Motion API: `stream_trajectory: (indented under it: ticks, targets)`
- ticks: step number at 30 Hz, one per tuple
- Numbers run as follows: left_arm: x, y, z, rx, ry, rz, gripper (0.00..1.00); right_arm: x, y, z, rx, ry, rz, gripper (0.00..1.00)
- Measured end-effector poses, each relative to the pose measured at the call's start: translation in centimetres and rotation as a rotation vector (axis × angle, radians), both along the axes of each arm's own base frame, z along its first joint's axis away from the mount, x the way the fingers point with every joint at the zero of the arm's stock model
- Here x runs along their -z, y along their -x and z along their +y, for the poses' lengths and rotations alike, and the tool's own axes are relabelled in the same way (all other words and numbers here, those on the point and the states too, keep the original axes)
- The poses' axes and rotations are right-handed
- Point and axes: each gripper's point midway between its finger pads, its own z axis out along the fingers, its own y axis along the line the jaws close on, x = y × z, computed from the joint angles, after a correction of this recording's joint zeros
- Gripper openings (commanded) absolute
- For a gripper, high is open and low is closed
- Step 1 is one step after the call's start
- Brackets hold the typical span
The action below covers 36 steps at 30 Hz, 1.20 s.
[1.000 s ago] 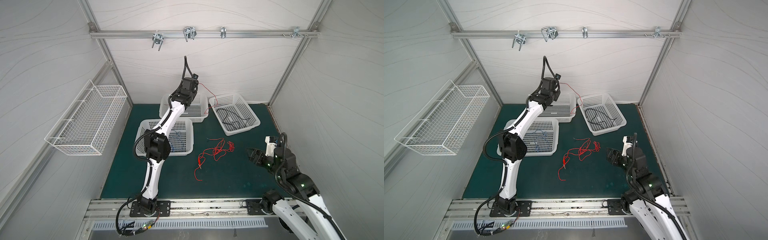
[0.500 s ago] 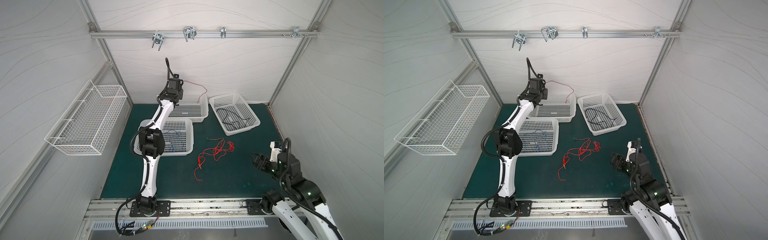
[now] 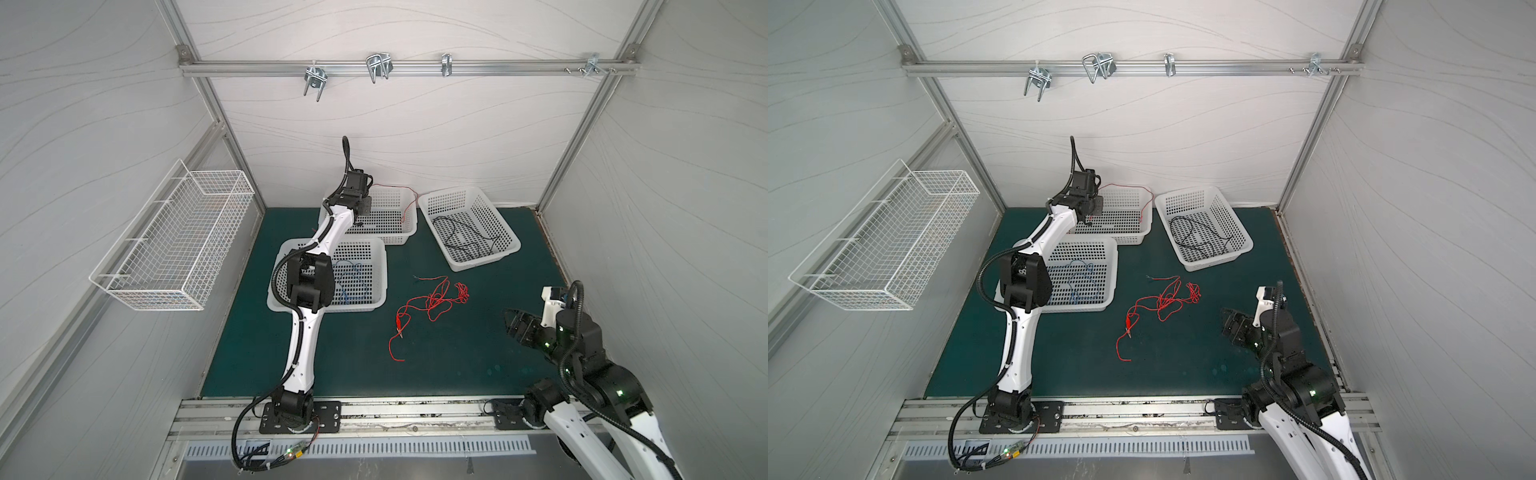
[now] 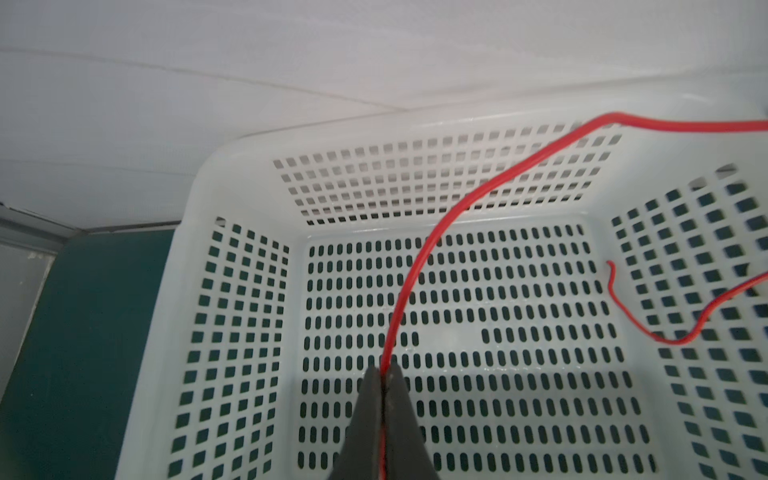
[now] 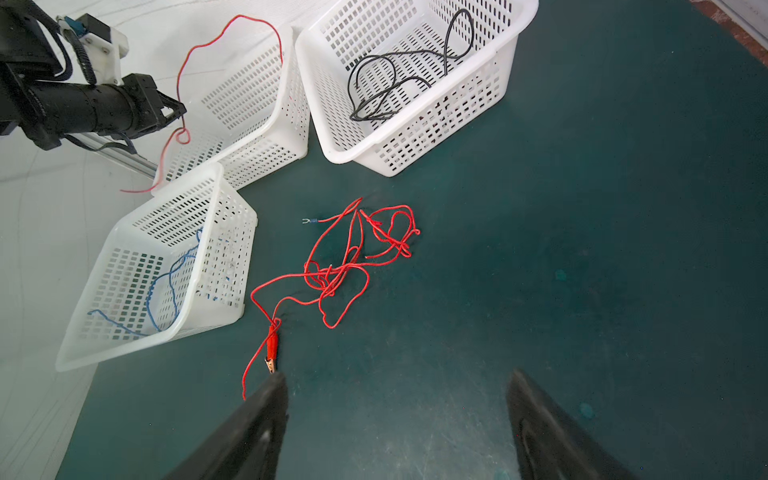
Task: Untangle the cables
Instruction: 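Lower and open the left gripper to drop the red wire in the middle basket, then move both grippers back down to the red wire tangle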
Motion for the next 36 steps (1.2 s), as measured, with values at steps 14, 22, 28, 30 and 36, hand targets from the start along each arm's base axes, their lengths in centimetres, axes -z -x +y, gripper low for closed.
stream_trajectory:
  ticks: [14, 22, 28, 30, 36]
  targets:
    - [2.4, 1.3, 0.5, -0.031, -0.002, 0.093, 0.65, -0.2, -0.6, 0.7, -0.022, -0.016, -0.004, 0.82]
    - [1.4, 1.4, 0.1, -0.017, 0.016, 0.080, 0.99, 0.0, -1.5, 1.5, -0.047, -0.007, 0.012, 0.81]
    - [-1.4, 1.9, -0.3, 0.005, 0.049, 0.042, 0.99, 0.2, -2.5, 2.4, -0.074, -0.004, 0.022, 0.79]
    - [-2.6, 2.6, -0.6, 0.022, 0.068, 0.034, 0.99, 0.3, -3.0, 2.7, -0.085, -0.004, 0.029, 0.79]
    - [-6.8, 5.6, -3.0, 0.112, 0.125, -0.022, 0.99, 1.2, -4.5, 4.0, -0.117, 0.001, 0.063, 0.78]
